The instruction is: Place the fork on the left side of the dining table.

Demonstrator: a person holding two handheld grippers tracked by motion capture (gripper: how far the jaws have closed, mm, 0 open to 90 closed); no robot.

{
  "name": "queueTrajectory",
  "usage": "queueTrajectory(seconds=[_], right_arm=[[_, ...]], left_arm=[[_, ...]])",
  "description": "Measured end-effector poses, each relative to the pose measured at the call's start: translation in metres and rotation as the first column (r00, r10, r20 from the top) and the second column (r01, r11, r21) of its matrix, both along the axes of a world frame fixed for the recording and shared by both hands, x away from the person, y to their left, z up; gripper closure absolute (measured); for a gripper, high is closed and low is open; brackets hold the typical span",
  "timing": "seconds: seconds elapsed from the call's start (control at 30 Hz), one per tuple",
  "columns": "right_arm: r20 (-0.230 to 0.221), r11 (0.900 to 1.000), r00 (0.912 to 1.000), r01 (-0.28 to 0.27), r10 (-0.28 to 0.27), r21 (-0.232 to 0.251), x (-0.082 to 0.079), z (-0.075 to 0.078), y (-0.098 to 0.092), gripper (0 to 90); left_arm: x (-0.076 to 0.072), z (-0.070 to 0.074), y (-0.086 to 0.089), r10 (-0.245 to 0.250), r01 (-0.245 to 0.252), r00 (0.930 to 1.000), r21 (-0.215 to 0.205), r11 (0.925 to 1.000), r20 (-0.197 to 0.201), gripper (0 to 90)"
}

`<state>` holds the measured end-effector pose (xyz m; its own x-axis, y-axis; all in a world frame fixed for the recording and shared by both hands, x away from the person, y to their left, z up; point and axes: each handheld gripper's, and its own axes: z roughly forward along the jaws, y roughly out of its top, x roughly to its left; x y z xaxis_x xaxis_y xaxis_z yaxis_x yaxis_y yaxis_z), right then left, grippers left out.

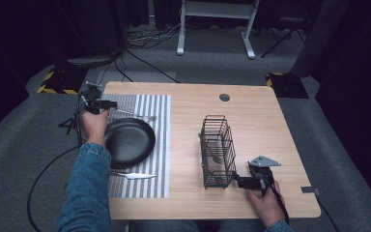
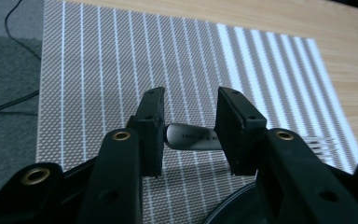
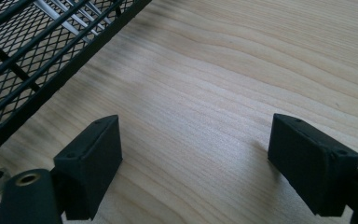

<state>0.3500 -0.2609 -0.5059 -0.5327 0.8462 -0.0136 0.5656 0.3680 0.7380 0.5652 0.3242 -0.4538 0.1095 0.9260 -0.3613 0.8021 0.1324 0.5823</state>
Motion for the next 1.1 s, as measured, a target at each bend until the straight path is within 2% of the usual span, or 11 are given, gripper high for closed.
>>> queueTrajectory(seconds=[0.13, 0.27, 0.53, 0.8, 0.83, 0.9, 0.93, 1.0, 1.03, 1.07, 1.1], right_arm=[[-0.001, 1.0, 1.0, 0.002, -0.002, 0.002, 0.0, 0.0, 0.0, 17.4], [-0.001, 1.0, 1.0, 0.003, -0.003, 0.002, 0.0, 0.0, 0.0, 17.4], [-0.001, 1.0, 1.0, 0.004, -0.004, 0.002, 0.0, 0.0, 0.001, 17.4], [-0.001, 1.0, 1.0, 0.004, -0.004, 0.002, 0.0, 0.0, 0.001, 17.4], [-0.001, 1.0, 1.0, 0.004, -0.004, 0.001, 0.0, 0.0, 0.001, 17.4], [-0.001, 1.0, 1.0, 0.004, -0.004, 0.002, 0.0, 0.0, 0.001, 17.4], [-0.001, 1.0, 1.0, 0.003, -0.003, 0.002, 0.0, 0.0, 0.0, 17.4], [-0.001, 1.0, 1.0, 0.003, -0.003, 0.002, 0.0, 0.0, 0.0, 17.4], [-0.001, 1.0, 1.0, 0.003, -0.003, 0.002, 0.0, 0.0, 0.0, 17.4], [-0.001, 1.0, 1.0, 0.003, -0.003, 0.002, 0.0, 0.0, 0.0, 17.4], [-0.001, 1.0, 1.0, 0.004, -0.004, 0.002, 0.0, 0.0, 0.0, 17.4]], left_arm=[[0.0, -0.009, 0.003, 0.018, -0.018, 0.9996, -0.015, 0.9997, -0.02, 63.1], [-0.002, -0.013, 0.006, 0.023, -0.023, 0.999, -0.012, 0.9997, -0.039, 63.8], [-0.006, -0.014, 0.011, 0.038, -0.038, 0.9988, -0.005, 0.9993, -0.032, 61.6], [-0.02, 0.003, 0.011, 0.033, -0.033, 0.9989, 0.001, 0.9994, 0.034, 57.5], [-0.026, 0.01, 0.01, 0.023, -0.024, 0.9978, 0.012, 0.9996, 0.063, 56.0], [-0.03, 0.014, 0.009, 0.02, -0.021, 0.997, 0.022, 0.9995, 0.074, 55.3], [-0.036, 0.021, 0.008, -0.002, -0.002, 0.9968, 0.054, 0.9985, 0.08, 54.7], [-0.04, 0.025, 0.007, -0.007, 0.002, 0.9965, 0.06, 0.9982, 0.084, 53.9], [-0.046, 0.029, 0.006, -0.011, 0.003, 0.9934, 0.063, 0.998, 0.114, 53.9], [-0.049, 0.032, 0.006, -0.015, 0.007, 0.9919, 0.059, 0.9982, 0.126, 54.0], [-0.059, 0.04, 0.005, -0.027, 0.019, 0.9878, 0.051, 0.9985, 0.154, 53.9]])
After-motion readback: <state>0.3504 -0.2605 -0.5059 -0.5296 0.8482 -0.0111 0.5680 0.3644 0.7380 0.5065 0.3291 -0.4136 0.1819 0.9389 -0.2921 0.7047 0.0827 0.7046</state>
